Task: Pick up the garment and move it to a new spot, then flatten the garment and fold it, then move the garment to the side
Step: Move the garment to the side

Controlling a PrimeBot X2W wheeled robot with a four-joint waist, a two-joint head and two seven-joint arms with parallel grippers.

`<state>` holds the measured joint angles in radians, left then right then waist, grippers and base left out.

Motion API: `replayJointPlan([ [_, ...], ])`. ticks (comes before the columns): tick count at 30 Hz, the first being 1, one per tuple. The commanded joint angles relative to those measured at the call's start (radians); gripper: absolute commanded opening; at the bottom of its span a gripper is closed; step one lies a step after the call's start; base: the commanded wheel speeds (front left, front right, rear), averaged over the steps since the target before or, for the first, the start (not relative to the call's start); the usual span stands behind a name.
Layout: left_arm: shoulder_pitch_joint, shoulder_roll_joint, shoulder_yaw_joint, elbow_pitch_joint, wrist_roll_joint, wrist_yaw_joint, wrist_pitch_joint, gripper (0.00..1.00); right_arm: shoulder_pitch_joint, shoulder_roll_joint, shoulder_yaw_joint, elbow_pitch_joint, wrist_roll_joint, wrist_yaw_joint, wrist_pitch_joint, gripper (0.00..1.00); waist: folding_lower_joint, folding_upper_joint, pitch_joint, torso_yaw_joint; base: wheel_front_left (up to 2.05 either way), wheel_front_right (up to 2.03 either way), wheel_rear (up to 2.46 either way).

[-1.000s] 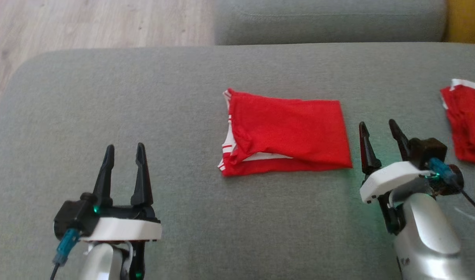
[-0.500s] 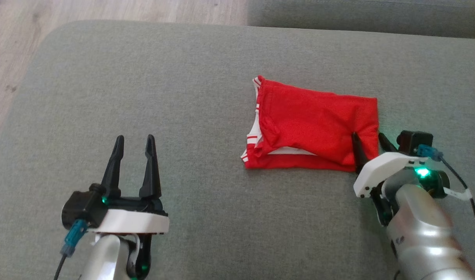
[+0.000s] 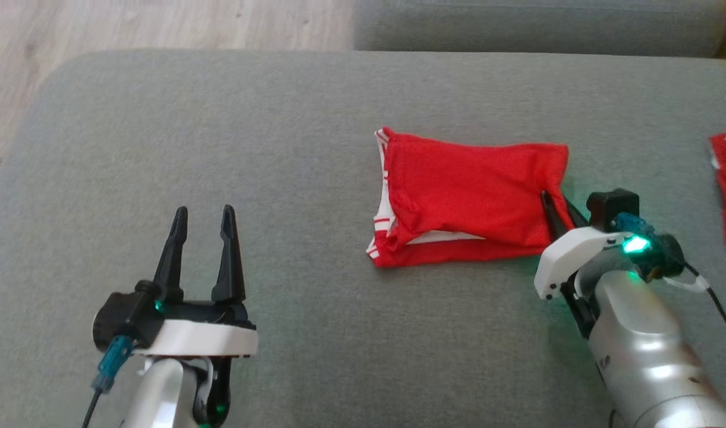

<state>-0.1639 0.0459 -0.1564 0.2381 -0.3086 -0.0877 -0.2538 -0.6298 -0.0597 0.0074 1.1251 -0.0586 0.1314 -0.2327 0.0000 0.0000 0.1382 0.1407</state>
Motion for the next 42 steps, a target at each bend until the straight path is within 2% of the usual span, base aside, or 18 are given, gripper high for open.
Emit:
replayJointPlan([
  [1, -0.028, 0.004, 0.030, -0.038, -0.005, 0.006, -0.008, 1.00, -0.029, 0.010, 0.012, -0.046, -0.027, -0.001, -0.022, 0.00, 0.0000, 0.0000, -0.022, -0.031, 0.00, 0.00, 0.00],
  [8, 0.000, 0.004, 0.015, -0.047, -0.003, 0.010, -0.008, 1.00, 0.010, 0.003, 0.036, -0.146, -0.139, -0.001, -0.028, 0.00, 0.0000, 0.0000, -0.069, -0.120, 0.00, 0.00, 0.00],
  [13, 0.007, 0.004, 0.008, -0.057, -0.005, 0.014, -0.008, 1.00, 0.020, -0.039, 0.085, -0.184, -0.162, -0.001, -0.028, 0.00, 0.0000, 0.0000, -0.079, -0.168, 0.00, 0.00, 0.00],
  [22, -0.012, 0.004, 0.002, -0.079, 0.007, 0.016, -0.008, 1.00, -0.034, -0.204, 0.215, -0.242, -0.125, -0.001, 0.016, 0.00, 0.0000, 0.0000, -0.031, -0.242, 0.00, 0.00, 0.00],
  [27, -0.043, 0.004, -0.001, -0.091, 0.018, 0.009, -0.008, 1.00, -0.087, -0.315, 0.242, -0.272, -0.084, -0.001, 0.049, 0.00, 0.0000, 0.0000, 0.030, -0.265, 0.00, 0.00, 0.00],
  [35, -0.101, 0.004, -0.008, -0.106, 0.037, -0.003, -0.008, 1.00, -0.157, -0.468, 0.191, -0.280, -0.070, -0.001, 0.096, 0.00, 0.0000, 0.0000, 0.124, -0.270, 0.00, 0.00, 0.00],
  [38, -0.116, 0.004, -0.007, -0.105, 0.042, -0.007, -0.008, 1.00, -0.171, -0.504, 0.149, -0.280, -0.098, -0.001, 0.115, 0.00, 0.0000, 0.0000, 0.149, -0.267, 0.00, 0.00, 0.00],
  [42, -0.134, 0.004, 0.001, -0.100, 0.047, -0.012, -0.008, 1.00, -0.192, -0.518, 0.067, -0.284, -0.132, -0.001, 0.132, 0.00, 0.0000, 0.0000, 0.174, -0.261, 0.00, 0.00, 0.00],
])
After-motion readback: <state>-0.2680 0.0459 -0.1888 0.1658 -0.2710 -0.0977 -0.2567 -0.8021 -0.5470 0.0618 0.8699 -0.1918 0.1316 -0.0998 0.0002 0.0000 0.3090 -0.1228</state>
